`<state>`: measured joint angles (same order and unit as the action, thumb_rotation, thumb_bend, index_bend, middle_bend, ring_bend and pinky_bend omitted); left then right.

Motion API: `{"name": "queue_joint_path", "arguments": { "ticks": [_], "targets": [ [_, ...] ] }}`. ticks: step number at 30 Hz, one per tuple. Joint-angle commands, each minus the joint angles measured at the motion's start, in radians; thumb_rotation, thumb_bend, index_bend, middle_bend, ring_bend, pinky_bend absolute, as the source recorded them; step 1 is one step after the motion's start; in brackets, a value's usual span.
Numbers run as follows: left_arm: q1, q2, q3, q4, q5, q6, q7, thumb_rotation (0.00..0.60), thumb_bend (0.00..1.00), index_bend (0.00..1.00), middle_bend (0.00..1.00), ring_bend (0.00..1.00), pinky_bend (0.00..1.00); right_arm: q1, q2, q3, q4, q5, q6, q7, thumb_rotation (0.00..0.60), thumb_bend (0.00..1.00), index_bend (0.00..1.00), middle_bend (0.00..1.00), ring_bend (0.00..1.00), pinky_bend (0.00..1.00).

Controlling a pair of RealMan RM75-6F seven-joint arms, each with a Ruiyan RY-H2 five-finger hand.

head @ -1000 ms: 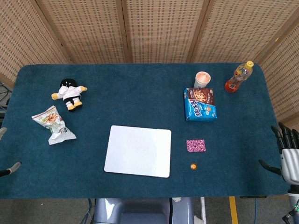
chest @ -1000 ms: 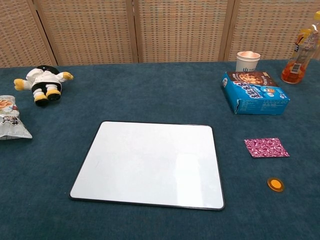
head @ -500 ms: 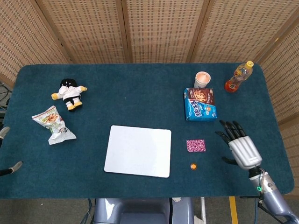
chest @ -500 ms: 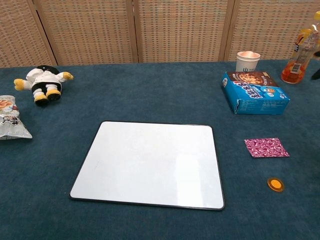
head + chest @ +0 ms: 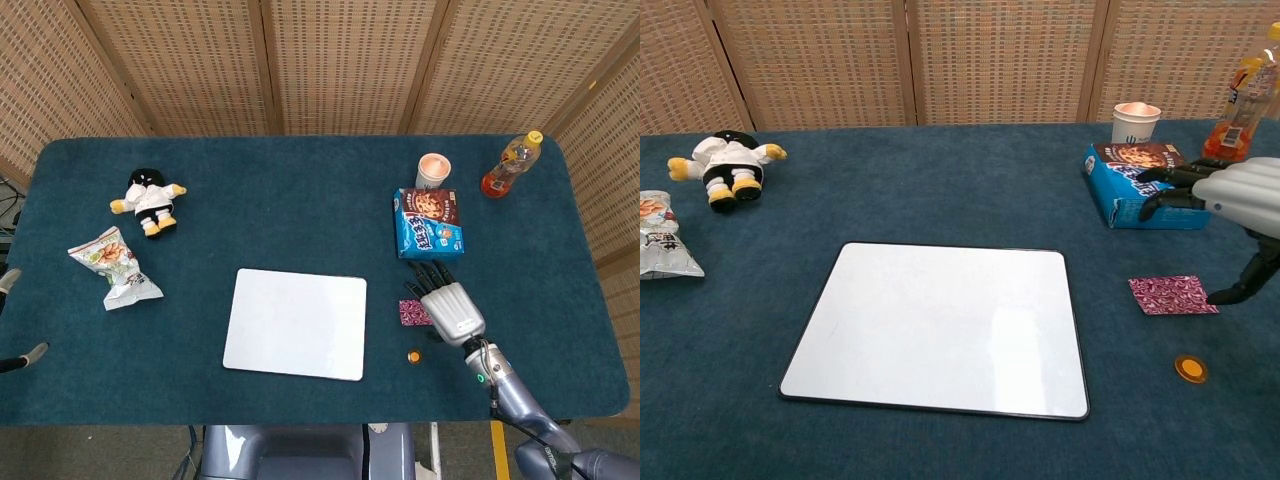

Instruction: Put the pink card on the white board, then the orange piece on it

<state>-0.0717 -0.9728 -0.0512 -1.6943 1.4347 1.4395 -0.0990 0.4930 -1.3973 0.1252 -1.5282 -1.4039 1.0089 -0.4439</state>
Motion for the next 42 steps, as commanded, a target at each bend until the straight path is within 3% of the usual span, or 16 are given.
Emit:
{"name": "queue_joint_path", "arguments": {
  "ticks": [1, 12, 42],
  "targets": [
    [-0.001, 0.001, 0.001, 0.000, 0.001, -0.002, -0.001, 0.600, 0.00, 0.00, 0.00, 0.00, 0.00, 0.028, -0.050, 0.010, 0.024, 0.058, -0.030, -0.076, 0.600, 0.08, 0.21, 0.00, 0.00, 0.00],
    [-0.003, 0.002, 0.004, -0.002, 0.002, -0.006, 0.002, 0.600, 0.00, 0.00, 0.00, 0.00, 0.00, 0.048, -0.094, -0.011, 0.075, 0.132, -0.044, -0.153, 0.600, 0.21, 0.26, 0.00, 0.00, 0.00],
    [-0.009, -0.004, 0.003, -0.004, -0.011, -0.016, 0.017, 0.600, 0.00, 0.00, 0.00, 0.00, 0.00, 0.115, -0.100, -0.033, 0.091, 0.333, -0.110, -0.255, 0.600, 0.21, 0.27, 0.00, 0.00, 0.00]
  ]
}}
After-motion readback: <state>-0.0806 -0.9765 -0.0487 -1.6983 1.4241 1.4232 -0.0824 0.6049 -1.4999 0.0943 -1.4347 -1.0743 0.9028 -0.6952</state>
